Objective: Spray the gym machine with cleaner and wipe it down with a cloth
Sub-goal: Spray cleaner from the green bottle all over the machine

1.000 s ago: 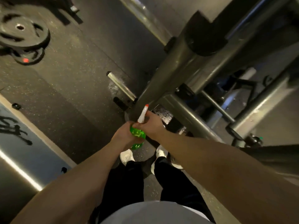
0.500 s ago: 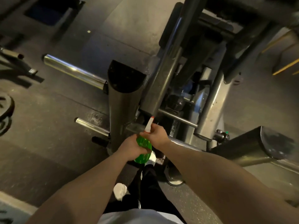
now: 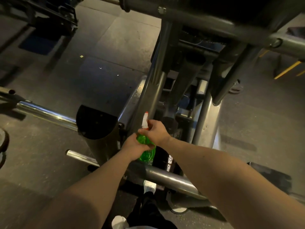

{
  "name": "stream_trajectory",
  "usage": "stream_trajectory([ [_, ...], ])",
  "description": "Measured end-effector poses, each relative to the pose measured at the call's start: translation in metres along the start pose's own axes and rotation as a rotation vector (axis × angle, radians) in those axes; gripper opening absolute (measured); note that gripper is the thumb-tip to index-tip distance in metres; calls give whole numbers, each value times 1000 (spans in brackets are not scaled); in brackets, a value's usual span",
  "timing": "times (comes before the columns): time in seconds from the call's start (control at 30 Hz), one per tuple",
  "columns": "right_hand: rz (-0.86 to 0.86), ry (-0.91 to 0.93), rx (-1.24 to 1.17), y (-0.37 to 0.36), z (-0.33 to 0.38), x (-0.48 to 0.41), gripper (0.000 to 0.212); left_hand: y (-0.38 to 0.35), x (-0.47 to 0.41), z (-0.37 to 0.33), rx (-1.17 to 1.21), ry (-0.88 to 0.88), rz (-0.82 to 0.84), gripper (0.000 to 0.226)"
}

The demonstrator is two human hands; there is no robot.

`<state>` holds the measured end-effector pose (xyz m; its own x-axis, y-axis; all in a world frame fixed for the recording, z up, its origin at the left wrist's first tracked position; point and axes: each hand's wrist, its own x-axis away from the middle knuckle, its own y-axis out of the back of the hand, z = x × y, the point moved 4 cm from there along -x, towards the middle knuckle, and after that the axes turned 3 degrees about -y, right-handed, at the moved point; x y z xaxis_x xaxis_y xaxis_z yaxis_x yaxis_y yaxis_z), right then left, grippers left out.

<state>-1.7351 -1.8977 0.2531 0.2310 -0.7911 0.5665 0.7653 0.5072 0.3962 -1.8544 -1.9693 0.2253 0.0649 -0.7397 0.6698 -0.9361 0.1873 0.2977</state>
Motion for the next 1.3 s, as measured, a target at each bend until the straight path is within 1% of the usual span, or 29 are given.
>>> stream_trajectory([
  [0.1, -18, 27, -11, 29, 15, -17, 34, 4, -18, -28, 19, -11, 4, 79],
  [0.2, -25, 68, 21, 51, 31, -29, 30, 7, -30, -52, 8, -34, -18, 86],
  [0.3, -21, 131, 22, 66, 49, -30, 25, 11, -36, -73, 31, -64, -44, 82],
  [0.4, -52, 162, -37, 86, 62, -26, 32, 17, -37, -99, 8, -134, -25, 75],
  [0.47, -69, 183, -78, 105, 71, -22, 39, 21, -36, -120, -50, -181, -7, 72],
  [0.53, -81, 220, -83, 126, 83, -18, 44, 24, -36, -143, -80, -238, -12, 71],
  [0.7, -184, 328, -54, 172, 122, -7, 55, 27, -29, -206, -63, -352, -57, 84],
  [0.77, -243, 360, -36, 189, 134, -4, 58, 28, -26, -230, -68, -383, -90, 84],
  [0.87, -285, 376, -31, 213, 143, 2, 49, 24, -20, -257, -109, -426, -88, 80],
  [0.93, -306, 375, -23, 226, 142, 8, 44, 17, -14, -271, -144, -440, -103, 86],
  [1.0, -343, 385, -21, 237, 137, 15, 46, 7, -14, -281, -143, -453, -101, 95],
  [1.03, -358, 387, -23, 243, 134, 19, 48, 1, -12, -286, -153, -456, -87, 95],
  [1.1, -380, 380, -34, 257, 122, 29, 49, -13, -6, -295, -202, -479, -56, 83],
  [1.17, -428, 365, -48, 270, 109, 37, 44, -28, -3, -302, -236, -499, -12, 72],
  [1.23, -481, 372, -53, 280, 102, 47, 39, -41, 1, -310, -234, -505, 11, 71],
  [1.3, -486, 393, -44, 284, 105, 56, 43, -46, 8, -317, -164, -508, 0, 69],
])
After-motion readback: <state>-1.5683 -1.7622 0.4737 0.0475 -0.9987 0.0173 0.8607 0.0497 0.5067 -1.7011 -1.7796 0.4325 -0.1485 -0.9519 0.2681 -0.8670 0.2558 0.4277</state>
